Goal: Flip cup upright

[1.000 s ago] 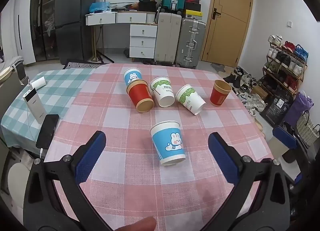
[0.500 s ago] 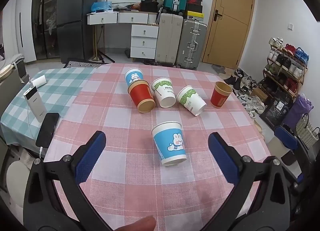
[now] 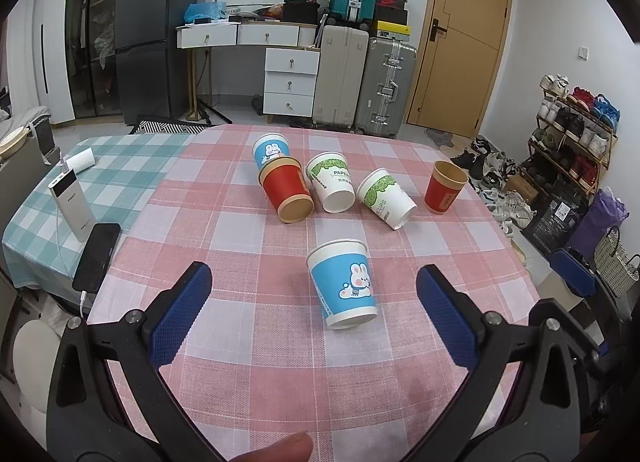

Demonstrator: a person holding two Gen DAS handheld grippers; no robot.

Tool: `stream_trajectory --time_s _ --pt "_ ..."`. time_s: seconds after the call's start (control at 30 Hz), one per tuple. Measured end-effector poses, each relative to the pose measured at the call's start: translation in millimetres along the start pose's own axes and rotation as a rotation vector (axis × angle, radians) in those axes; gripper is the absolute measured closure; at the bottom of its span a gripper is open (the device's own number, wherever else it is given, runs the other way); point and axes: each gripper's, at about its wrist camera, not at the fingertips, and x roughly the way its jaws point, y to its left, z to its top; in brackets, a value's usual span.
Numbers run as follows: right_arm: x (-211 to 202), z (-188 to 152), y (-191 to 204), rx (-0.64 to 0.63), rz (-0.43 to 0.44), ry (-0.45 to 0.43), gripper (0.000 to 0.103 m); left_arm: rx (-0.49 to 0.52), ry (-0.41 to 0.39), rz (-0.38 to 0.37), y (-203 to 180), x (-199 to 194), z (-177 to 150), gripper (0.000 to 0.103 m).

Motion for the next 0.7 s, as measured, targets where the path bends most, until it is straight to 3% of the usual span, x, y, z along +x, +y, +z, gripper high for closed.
stream_trajectory --time_s 0.7 --pt "0.0 -0.8 -2.8 0.016 -0.003 -0.006 0.000 -0.002 0.003 -0.002 0.4 2.4 -4.0 0.001"
